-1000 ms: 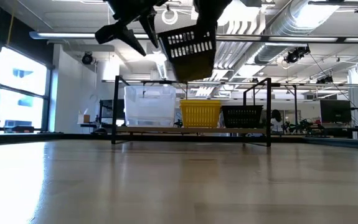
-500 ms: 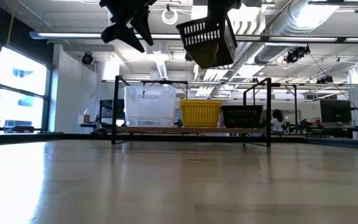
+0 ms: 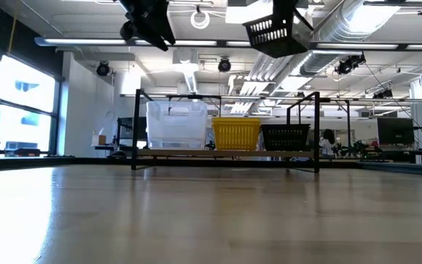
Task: Stack baskets on shelf by color
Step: Stack the black bin on the black bin on the shelf
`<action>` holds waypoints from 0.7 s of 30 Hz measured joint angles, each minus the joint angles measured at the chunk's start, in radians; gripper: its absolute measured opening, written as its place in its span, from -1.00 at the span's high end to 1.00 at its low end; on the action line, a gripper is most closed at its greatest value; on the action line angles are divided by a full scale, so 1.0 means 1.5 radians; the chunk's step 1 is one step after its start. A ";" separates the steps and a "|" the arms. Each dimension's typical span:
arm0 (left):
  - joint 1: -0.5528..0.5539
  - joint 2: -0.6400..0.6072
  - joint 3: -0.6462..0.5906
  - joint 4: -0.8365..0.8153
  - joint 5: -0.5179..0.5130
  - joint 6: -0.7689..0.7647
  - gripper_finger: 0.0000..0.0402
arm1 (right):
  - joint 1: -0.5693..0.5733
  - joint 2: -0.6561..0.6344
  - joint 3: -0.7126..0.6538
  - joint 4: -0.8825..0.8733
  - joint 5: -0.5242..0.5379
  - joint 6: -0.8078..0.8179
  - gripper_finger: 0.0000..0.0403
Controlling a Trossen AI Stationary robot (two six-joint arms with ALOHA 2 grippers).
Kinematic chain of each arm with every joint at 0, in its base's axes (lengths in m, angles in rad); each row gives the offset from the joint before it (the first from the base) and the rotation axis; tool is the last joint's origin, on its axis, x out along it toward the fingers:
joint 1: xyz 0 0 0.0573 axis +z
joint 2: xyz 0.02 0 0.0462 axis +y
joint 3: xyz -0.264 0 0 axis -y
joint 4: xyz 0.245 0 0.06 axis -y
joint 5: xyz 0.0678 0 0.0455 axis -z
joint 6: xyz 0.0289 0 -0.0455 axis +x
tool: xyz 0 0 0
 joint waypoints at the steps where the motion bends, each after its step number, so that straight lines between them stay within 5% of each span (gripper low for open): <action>1: 0.002 0.000 0.000 0.000 -0.002 0.004 0.20 | -0.002 -0.003 -0.003 -0.004 0.007 0.003 1.00; 10: 0.024 0.004 0.000 0.010 -0.004 0.029 0.20 | -0.057 -0.136 -0.223 0.167 -0.015 -0.076 1.00; 21: 0.068 0.004 0.000 0.035 -0.004 0.029 0.20 | -0.174 -0.311 -0.494 0.485 -0.201 -0.351 1.00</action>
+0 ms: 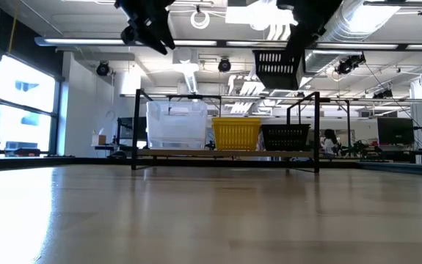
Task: Stack baskets on shelf by color
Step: Stack the black bin on the black bin on the shelf
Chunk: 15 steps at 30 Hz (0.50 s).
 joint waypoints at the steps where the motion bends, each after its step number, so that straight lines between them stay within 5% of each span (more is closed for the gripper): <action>1: 0.004 0.000 0.000 0.000 0.000 0.000 0.20 | -0.012 -0.006 -0.015 0.013 -0.011 -0.018 1.00; 8: 0.025 0.000 0.000 0.000 -0.002 0.005 0.20 | -0.085 -0.011 -0.094 0.093 -0.104 -0.141 1.00; 15: 0.032 0.000 0.000 0.000 -0.027 0.005 0.20 | -0.127 -0.011 -0.154 0.125 -0.113 -0.220 1.00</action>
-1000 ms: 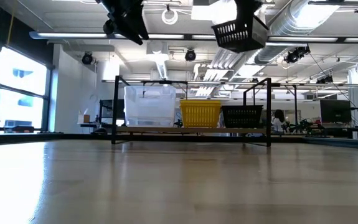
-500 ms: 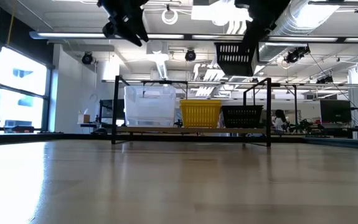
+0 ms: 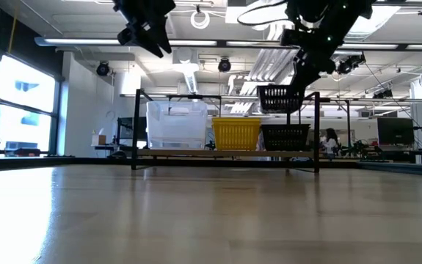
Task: Stack baskets on shelf by color
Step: Stack the black bin on the black bin on the shelf
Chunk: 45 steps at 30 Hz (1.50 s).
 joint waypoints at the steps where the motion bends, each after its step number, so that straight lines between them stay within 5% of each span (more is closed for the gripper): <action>1: 0.000 0.000 0.000 0.000 -0.003 0.000 0.20 | -0.004 0.000 -0.005 0.000 0.000 -0.003 1.00; 19: 0.000 0.000 0.000 0.000 -0.008 -0.001 0.20 | -0.072 0.061 -0.016 0.029 -0.069 -0.050 1.00; 45: 0.000 0.000 0.000 0.000 -0.010 0.000 0.20 | -0.075 0.072 -0.015 -0.007 -0.052 -0.048 1.00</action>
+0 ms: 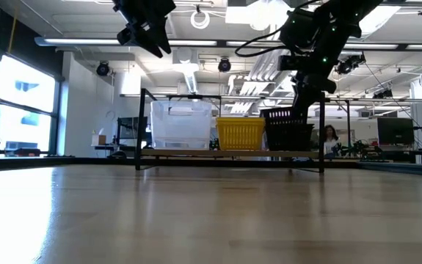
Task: Stack baskets on shelf by color
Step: Stack the black bin on the black bin on the shelf
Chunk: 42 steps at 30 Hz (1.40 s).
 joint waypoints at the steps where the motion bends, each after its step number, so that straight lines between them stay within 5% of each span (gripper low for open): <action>1: 0.000 0.000 0.000 0.000 0.000 0.000 0.20 | 0.000 0.000 0.000 0.000 0.000 0.002 1.00; 14: 0.000 0.000 0.000 0.000 0.000 0.000 0.20 | 0.021 0.000 0.000 0.000 0.022 0.021 0.63; 26: 0.000 0.000 0.000 0.000 -0.009 0.015 0.20 | 0.068 -0.002 0.035 -0.039 0.079 0.108 0.61; 35: 0.000 0.000 0.000 0.000 -0.013 0.028 0.20 | 0.065 0.007 0.046 -0.030 -0.060 0.175 0.61; 42: 0.000 0.000 0.000 0.000 -0.013 0.030 0.20 | 0.065 0.054 0.046 -0.029 -0.067 0.212 0.61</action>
